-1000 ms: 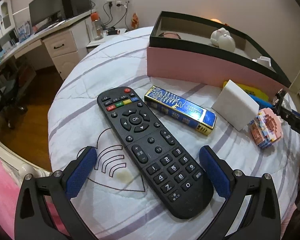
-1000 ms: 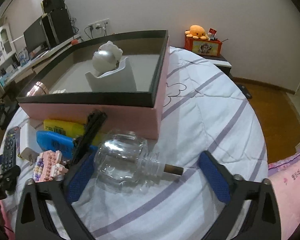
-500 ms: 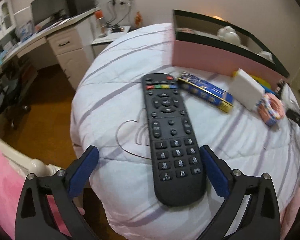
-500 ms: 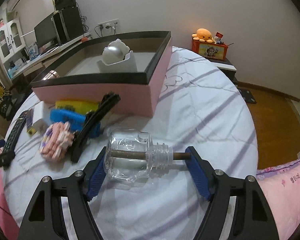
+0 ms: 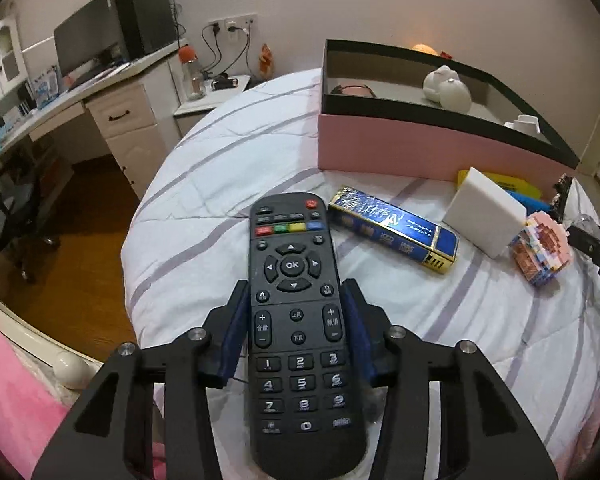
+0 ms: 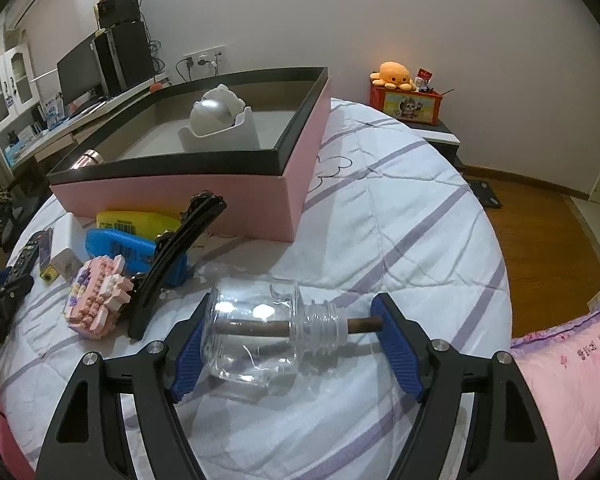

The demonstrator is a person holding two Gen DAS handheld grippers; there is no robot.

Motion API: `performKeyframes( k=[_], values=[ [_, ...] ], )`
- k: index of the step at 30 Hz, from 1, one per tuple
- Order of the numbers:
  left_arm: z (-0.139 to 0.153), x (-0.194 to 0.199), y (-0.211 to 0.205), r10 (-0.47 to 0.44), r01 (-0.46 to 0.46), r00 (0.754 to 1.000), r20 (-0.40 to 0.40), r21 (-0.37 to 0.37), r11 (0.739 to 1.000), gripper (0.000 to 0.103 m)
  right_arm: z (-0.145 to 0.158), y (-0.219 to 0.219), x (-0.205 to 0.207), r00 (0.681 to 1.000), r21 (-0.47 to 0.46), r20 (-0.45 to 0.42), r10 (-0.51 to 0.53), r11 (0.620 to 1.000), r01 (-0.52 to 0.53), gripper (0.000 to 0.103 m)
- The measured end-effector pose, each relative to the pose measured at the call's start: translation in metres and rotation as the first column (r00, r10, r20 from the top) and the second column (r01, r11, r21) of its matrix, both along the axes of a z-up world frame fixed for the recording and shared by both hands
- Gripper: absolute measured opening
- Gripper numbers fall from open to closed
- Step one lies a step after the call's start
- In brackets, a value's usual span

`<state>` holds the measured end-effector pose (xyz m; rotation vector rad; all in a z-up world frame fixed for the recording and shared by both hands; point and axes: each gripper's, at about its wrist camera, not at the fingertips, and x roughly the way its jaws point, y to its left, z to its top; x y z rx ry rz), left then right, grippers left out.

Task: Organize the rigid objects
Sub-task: 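Grasp the black remote with the left gripper while the right gripper grasps the glass bottle, then lift the remote and glass bottle and carry them toward the pink box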

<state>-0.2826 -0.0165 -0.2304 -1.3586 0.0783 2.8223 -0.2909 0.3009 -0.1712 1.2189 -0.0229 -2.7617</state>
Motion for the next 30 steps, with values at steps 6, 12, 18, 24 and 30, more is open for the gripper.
performKeyframes(
  k=[6, 12, 18, 24, 30],
  values=[
    [0.003, 0.006, -0.002, -0.01, 0.01, 1.0, -0.014, 0.035, 0.999, 0.044, 0.003, 0.005, 0.008, 1.0, -0.054, -0.023, 0.015, 0.998, -0.016, 0.075],
    [0.011, 0.014, 0.004, -0.04, 0.041, 0.999, -0.025, 0.061, 0.997, 0.044, 0.013, 0.0, 0.019, 0.998, -0.09, -0.046, 0.05, 0.994, -0.054, 0.075],
    [0.028, 0.026, 0.01, -0.078, 0.083, 0.995, -0.061, 0.089, 0.993, 0.044, 0.032, -0.003, 0.031, 0.994, -0.105, -0.093, 0.062, 0.992, -0.072, 0.075],
    [0.055, 0.037, 0.01, -0.039, 0.055, 0.988, -0.147, 0.109, 0.992, 0.044, 0.058, -0.011, 0.046, 0.98, -0.11, -0.184, 0.07, 0.99, -0.091, 0.075],
    [0.086, 0.049, 0.021, -0.048, 0.07, 0.966, -0.254, 0.075, 0.995, 0.044, 0.085, -0.033, 0.064, 0.946, -0.097, -0.314, 0.084, 0.988, -0.12, 0.075]
  ],
)
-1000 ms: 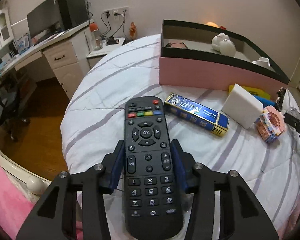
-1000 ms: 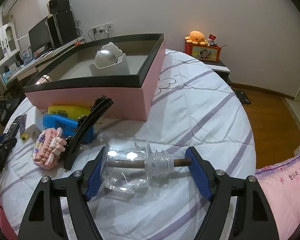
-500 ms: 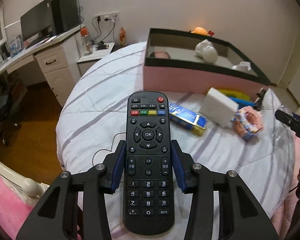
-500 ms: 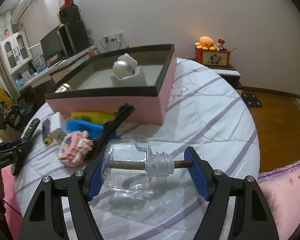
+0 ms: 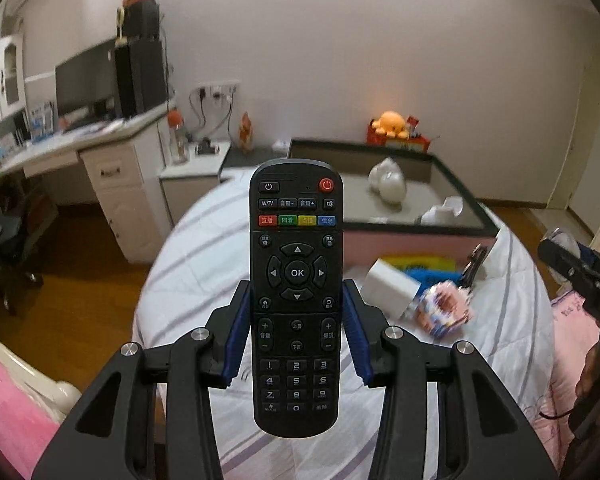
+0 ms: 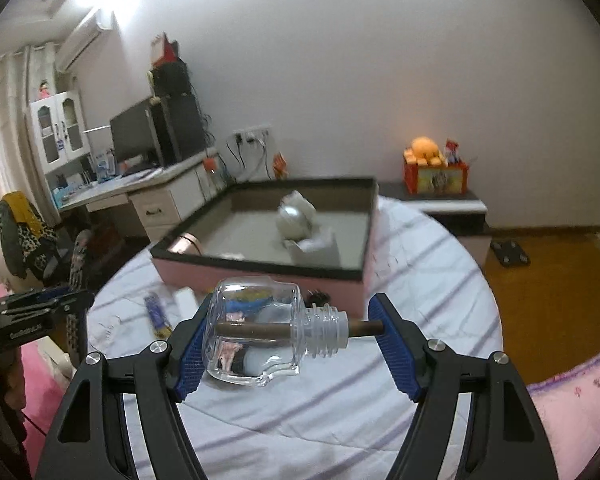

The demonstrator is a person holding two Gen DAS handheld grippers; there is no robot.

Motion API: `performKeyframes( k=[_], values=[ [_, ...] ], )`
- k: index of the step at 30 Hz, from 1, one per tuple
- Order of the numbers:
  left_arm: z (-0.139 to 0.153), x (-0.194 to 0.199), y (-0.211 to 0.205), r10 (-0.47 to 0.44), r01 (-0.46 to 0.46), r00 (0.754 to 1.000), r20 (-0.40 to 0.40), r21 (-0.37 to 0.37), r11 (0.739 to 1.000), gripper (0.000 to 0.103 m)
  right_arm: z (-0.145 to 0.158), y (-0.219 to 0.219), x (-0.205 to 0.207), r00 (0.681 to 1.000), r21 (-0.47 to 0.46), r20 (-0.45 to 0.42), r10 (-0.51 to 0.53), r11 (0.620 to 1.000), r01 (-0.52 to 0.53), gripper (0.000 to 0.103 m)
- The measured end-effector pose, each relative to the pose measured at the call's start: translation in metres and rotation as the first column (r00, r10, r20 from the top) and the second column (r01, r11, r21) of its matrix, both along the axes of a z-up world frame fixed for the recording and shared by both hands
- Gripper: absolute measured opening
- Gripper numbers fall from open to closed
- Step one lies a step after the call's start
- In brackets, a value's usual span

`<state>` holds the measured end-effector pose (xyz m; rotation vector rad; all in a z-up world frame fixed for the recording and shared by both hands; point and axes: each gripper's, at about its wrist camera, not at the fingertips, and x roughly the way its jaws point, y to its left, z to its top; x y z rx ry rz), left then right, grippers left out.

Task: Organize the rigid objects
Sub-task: 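Lift the remote and glass bottle and carry them toward the pink box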

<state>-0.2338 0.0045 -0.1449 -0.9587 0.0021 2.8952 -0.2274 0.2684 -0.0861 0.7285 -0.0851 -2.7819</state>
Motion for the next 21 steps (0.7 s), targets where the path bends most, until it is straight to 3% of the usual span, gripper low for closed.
performKeyframes(
  k=[4, 11, 21],
  values=[
    [0.012, 0.003, 0.007, 0.003, -0.005, 0.999, -0.054, -0.03, 1.0, 0.044, 0.007, -0.01, -0.001, 0.999, 0.004, -0.013, 0.029, 1.0, -0.029, 0.075],
    [0.031, 0.004, 0.011, -0.02, 0.019, 0.996, -0.088, -0.01, 1.0, 0.044, 0.016, -0.016, 0.001, 0.998, 0.012, -0.039, 0.041, 0.999, -0.04, 0.075],
    [0.061, 0.002, 0.025, -0.033, 0.031, 0.98, -0.198, -0.012, 0.999, 0.044, 0.04, -0.022, -0.004, 0.992, 0.031, -0.12, 0.044, 0.999, -0.041, 0.075]
  ],
)
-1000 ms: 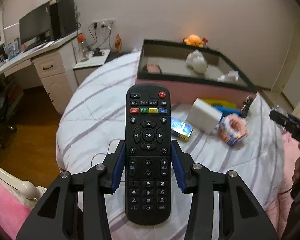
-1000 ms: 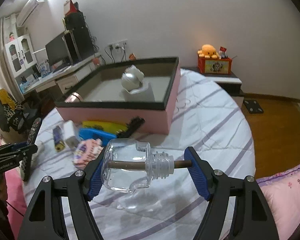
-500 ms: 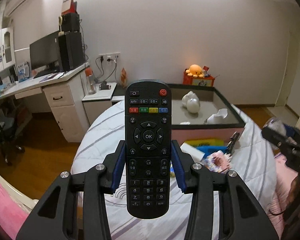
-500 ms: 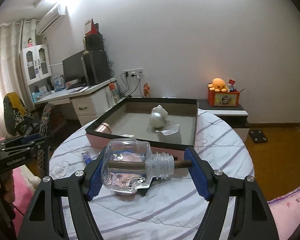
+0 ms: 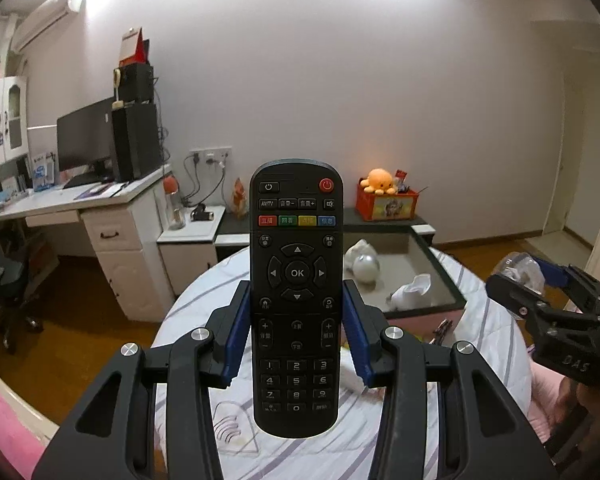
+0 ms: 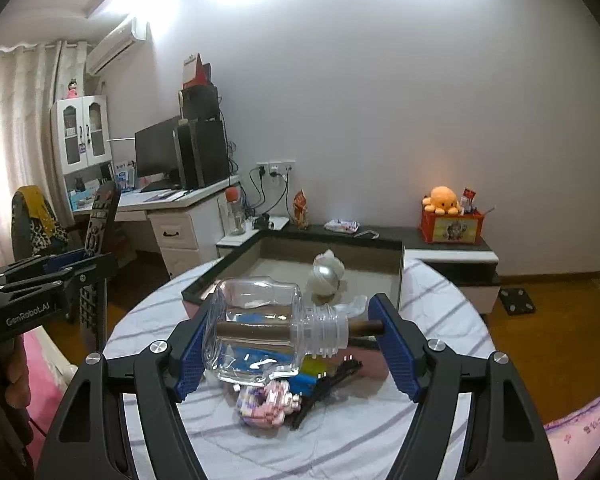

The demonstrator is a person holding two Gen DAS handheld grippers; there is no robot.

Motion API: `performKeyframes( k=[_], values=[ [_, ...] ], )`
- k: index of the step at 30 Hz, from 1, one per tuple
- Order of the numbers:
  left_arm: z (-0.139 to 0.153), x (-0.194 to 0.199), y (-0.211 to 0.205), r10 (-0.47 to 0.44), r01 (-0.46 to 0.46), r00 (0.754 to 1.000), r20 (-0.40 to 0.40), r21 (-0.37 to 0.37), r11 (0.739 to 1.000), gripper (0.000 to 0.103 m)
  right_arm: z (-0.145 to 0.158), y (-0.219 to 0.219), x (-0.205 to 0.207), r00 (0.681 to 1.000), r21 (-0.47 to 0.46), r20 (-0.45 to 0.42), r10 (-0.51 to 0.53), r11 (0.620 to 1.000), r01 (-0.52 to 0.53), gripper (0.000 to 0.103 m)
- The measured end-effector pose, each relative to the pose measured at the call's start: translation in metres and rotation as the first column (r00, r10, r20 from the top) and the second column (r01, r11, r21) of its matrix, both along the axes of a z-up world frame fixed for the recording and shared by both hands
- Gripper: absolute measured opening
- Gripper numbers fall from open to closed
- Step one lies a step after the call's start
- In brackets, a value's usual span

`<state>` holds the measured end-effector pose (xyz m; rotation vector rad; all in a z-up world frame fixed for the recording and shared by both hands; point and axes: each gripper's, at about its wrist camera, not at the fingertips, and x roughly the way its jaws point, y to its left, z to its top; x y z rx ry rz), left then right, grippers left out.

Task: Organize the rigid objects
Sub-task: 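Lift the remote and glass bottle and carry them toward the pink box, then lower the remote and bottle into the pink box and open both grippers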

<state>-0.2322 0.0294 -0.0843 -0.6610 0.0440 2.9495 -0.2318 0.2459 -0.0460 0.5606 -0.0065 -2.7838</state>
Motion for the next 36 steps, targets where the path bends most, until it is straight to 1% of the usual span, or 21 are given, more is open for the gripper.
performKeyframes(
  k=[3, 10, 16, 19, 23, 27, 29, 32, 36],
  values=[
    [0.007, -0.005, 0.004, 0.0, 0.0, 1.0, -0.023, -0.014, 1.0, 0.044, 0.006, -0.004, -0.004, 0.999, 0.035, -0.041, -0.033, 0.999, 0.034, 0.075],
    [0.026, -0.028, 0.011, -0.006, 0.005, 0.998, -0.07, -0.017, 1.0, 0.044, 0.015, -0.012, -0.025, 0.998, 0.042, -0.064, -0.018, 0.999, 0.021, 0.075],
    [0.026, -0.064, 0.022, -0.033, 0.031, 0.997, -0.063, -0.025, 0.999, 0.044, 0.014, -0.018, -0.051, 0.998, 0.058, -0.065, -0.008, 0.998, 0.012, 0.075],
    [0.019, -0.087, 0.027, -0.043, 0.041, 0.998, -0.036, -0.036, 0.999, 0.044, 0.009, -0.022, -0.07, 0.999, 0.069, -0.054, -0.008, 0.998, 0.012, 0.075],
    [-0.003, -0.12, 0.035, -0.057, 0.058, 0.998, 0.028, -0.038, 0.998, 0.044, -0.004, -0.027, -0.094, 1.0, 0.09, -0.015, -0.002, 0.996, 0.003, 0.076],
    [-0.03, -0.149, 0.041, -0.073, 0.077, 0.992, 0.108, -0.035, 0.996, 0.044, -0.026, -0.035, -0.12, 0.998, 0.134, 0.055, -0.001, 0.991, -0.006, 0.076],
    [-0.046, -0.162, 0.042, -0.068, 0.074, 0.986, 0.153, -0.039, 0.996, 0.044, -0.037, -0.038, -0.131, 0.995, 0.163, 0.096, -0.017, 0.987, 0.001, 0.076],
    [-0.06, -0.172, 0.045, -0.062, 0.069, 0.98, 0.188, -0.032, 0.997, 0.044, -0.05, -0.036, -0.14, 0.99, 0.169, 0.136, -0.022, 0.986, -0.001, 0.076],
    [-0.068, -0.178, 0.049, -0.051, 0.06, 0.98, 0.193, -0.04, 0.997, 0.045, -0.06, -0.031, -0.149, 0.985, 0.197, 0.167, -0.047, 0.98, 0.013, 0.076]
  ],
)
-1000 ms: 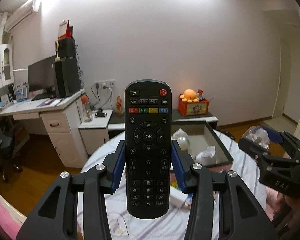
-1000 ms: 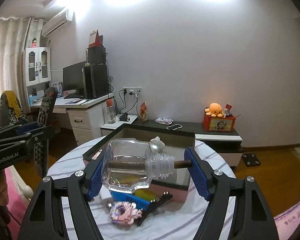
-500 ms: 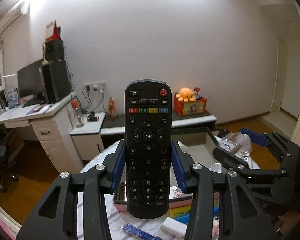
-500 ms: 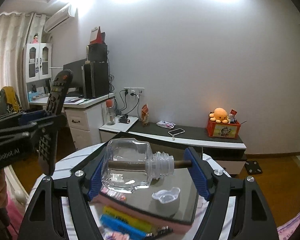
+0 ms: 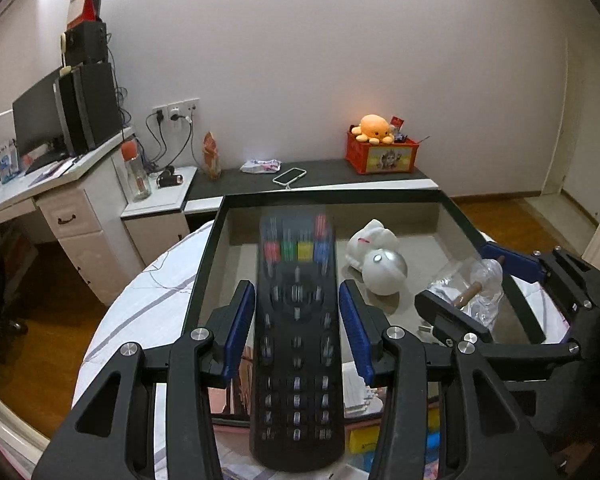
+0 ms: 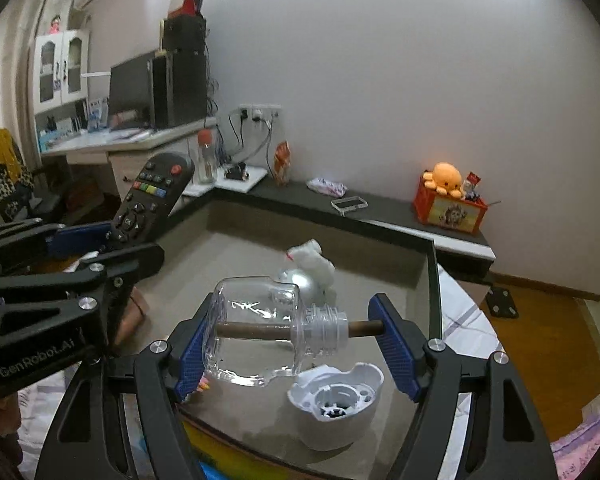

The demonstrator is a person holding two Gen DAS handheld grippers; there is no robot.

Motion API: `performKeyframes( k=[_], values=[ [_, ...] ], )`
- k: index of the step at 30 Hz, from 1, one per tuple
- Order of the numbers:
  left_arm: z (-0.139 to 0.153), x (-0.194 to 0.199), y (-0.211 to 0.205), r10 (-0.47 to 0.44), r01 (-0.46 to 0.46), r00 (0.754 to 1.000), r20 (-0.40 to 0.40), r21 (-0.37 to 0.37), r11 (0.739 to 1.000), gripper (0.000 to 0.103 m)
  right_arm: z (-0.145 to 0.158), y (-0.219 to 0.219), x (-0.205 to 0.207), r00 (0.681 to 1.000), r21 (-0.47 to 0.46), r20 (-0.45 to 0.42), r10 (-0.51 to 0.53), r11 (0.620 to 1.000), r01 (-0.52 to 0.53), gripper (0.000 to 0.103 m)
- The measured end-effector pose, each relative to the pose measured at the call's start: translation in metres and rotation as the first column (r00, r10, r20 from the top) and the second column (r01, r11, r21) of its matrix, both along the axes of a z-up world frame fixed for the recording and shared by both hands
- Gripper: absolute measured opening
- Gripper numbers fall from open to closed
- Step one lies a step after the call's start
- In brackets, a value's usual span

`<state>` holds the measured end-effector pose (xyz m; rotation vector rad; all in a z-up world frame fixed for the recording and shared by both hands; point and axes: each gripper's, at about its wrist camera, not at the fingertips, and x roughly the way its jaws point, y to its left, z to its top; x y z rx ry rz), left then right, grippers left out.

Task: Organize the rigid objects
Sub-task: 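Lower the remote and bottle into the pink box and open both grippers, then move both tools back toward the loose items beside the box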

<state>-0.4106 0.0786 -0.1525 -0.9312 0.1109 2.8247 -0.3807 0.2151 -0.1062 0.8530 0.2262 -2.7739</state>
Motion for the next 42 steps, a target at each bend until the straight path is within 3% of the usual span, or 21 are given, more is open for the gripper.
performKeyframes(
  k=[3, 5, 7, 9, 11, 14, 21, 26, 28, 34, 42],
  values=[
    [0.001, 0.001, 0.003, -0.002, 0.002, 1.0, 0.001, 0.004, 1.0, 0.053, -0.001, 0.005, -0.001, 1.0, -0.013, -0.002, -0.012, 1.0, 0.012, 0.079],
    [0.004, 0.004, 0.001, 0.016, -0.016, 1.0, -0.016, -0.002, 1.0, 0.076, 0.0, 0.007, -0.001, 1.0, -0.011, -0.004, -0.02, 1.0, 0.02, 0.08],
    [0.009, 0.008, -0.004, 0.043, -0.043, 0.998, -0.034, 0.006, 0.999, 0.093, 0.003, 0.008, 0.003, 0.999, -0.01, -0.015, -0.028, 1.0, 0.028, 0.08],
    [0.012, 0.015, -0.009, 0.045, -0.043, 0.998, -0.045, 0.028, 0.999, 0.094, 0.008, 0.01, 0.007, 0.999, -0.027, -0.027, -0.033, 0.999, 0.033, 0.082],
    [0.017, 0.022, -0.016, 0.062, -0.061, 0.998, -0.033, 0.047, 0.997, 0.101, 0.013, 0.011, 0.01, 0.998, -0.04, -0.043, -0.039, 0.999, 0.037, 0.087],
    [0.023, 0.037, -0.027, 0.081, -0.078, 0.996, -0.042, 0.072, 0.994, 0.103, 0.022, 0.011, 0.024, 0.994, -0.038, -0.093, -0.049, 0.998, 0.045, 0.103],
    [0.044, 0.093, -0.057, 0.146, -0.128, 0.982, -0.119, 0.147, 0.981, 0.103, 0.049, 0.017, 0.079, 0.975, -0.073, -0.212, -0.061, 0.996, 0.046, 0.103],
    [0.058, 0.142, -0.066, 0.164, -0.143, 0.964, -0.209, 0.114, 0.983, 0.103, 0.066, 0.025, 0.127, 0.953, -0.114, -0.291, -0.088, 0.992, 0.057, 0.103],
    [0.063, 0.159, -0.067, 0.125, -0.101, 0.963, -0.238, 0.112, 0.989, 0.103, 0.073, 0.029, 0.148, 0.943, -0.136, -0.318, -0.101, 0.989, 0.06, 0.103],
    [0.078, 0.198, -0.066, 0.072, -0.049, 0.956, -0.284, 0.088, 0.995, 0.103, 0.084, 0.034, 0.182, 0.931, -0.166, -0.344, -0.125, 0.984, 0.071, 0.103],
    [0.081, 0.229, -0.077, 0.09, -0.078, 0.957, -0.277, 0.055, 0.995, 0.103, 0.08, 0.034, 0.215, 0.936, -0.14, -0.328, -0.124, 0.987, 0.082, 0.103]
  ],
)
